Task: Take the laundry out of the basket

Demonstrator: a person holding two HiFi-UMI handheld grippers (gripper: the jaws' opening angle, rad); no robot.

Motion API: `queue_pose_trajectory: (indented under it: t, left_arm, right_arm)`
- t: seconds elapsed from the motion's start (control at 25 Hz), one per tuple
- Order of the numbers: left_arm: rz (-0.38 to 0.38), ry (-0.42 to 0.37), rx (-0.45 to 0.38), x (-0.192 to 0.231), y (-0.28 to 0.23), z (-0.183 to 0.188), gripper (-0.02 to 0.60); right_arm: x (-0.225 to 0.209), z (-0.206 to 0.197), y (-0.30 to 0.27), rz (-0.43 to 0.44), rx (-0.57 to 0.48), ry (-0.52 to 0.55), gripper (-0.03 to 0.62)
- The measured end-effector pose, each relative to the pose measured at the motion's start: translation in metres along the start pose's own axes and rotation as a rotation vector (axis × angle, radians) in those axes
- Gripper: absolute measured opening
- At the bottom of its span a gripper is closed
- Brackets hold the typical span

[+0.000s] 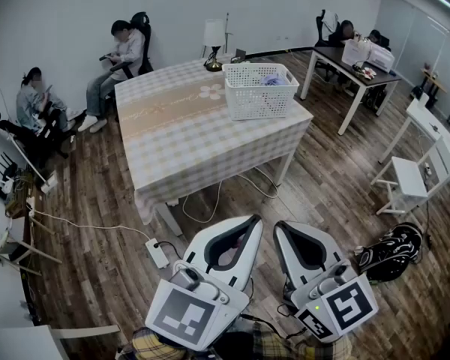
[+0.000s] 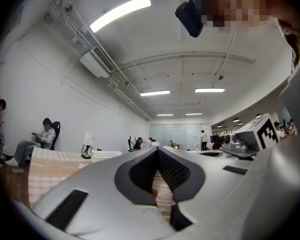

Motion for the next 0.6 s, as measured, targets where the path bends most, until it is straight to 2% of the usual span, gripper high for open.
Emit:
queue_pose_trajectory:
  t: [0.6]
  left_arm:
    - [0.043,-0.016,0.008,0.007,-0.025,0.0,0.023]
  right_arm:
    - [-0.031,-0.013,0.003,-0.004,0.002,-0.041,0.017]
Point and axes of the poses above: the fingertips, and each gripper's own axes: y backward along the fingers, x to its left, z out of its top, the point moved 7 cm from there along y, backward along the fingers, and after that the axes turned 3 degrees about y, right-handed, at the moved point
